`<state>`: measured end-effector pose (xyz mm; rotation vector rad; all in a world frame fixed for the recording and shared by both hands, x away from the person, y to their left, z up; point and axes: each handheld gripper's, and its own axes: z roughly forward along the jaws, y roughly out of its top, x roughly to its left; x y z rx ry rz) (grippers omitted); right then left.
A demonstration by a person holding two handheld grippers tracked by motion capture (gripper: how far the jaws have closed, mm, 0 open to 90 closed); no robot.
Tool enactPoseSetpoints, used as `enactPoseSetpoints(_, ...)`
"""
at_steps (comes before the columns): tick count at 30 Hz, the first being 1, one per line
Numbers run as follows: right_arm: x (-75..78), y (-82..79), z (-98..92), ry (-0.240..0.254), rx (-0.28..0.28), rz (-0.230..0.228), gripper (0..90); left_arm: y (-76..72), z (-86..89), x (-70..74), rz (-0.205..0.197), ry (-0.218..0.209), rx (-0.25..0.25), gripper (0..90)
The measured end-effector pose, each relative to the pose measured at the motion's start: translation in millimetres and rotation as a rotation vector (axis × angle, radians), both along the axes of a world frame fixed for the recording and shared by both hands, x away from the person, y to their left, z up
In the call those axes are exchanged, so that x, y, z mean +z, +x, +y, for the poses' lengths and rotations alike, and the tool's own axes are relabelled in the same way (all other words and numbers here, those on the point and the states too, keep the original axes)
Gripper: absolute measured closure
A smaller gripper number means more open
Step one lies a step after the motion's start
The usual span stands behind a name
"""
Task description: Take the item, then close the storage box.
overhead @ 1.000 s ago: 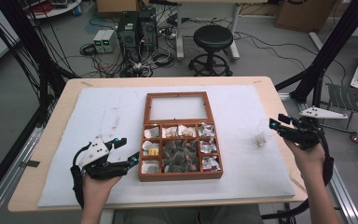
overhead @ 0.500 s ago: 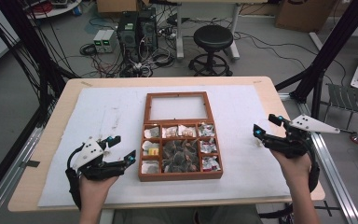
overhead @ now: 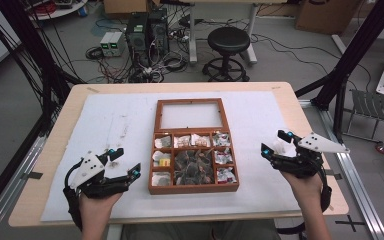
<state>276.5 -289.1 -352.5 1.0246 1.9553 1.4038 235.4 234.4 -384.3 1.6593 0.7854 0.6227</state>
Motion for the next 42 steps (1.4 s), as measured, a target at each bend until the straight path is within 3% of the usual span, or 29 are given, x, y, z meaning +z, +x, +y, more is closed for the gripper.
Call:
enactPoseSetpoints(19, 3.7, -11.3, -0.1, -0.009, -0.014, -0.03, 22.6, 3.8, -2.1, -0.9, 0.002, -0.009, -0.01, 24.1)
enactPoseSetpoints(25, 1.2, -11.1, -1.6, -0.014, -0.027, -0.017, 23.2, 10.5, -4.7, -7.1, 0.04, -0.003, -0.015, 24.1)
enactPoseSetpoints(30, 0.7, -8.6, 1.6, -0.018, -0.029, -0.018, 23.3, 14.5, -4.7, -5.5, 0.041, -0.014, -0.007, 24.1)
enactPoseSetpoints(35, 1.3, 0.8, 12.6, -0.035, -0.026, -0.028, 23.6, 25.0, -5.2, 0.7, 0.036, -0.023, 0.004, 24.1)
enactPoseSetpoints(42, 8.1, 23.9, 31.8, -0.05, -0.008, -0.028, 23.8, 54.7, -14.3, 8.5, 0.074, -0.002, -0.023, 24.1)
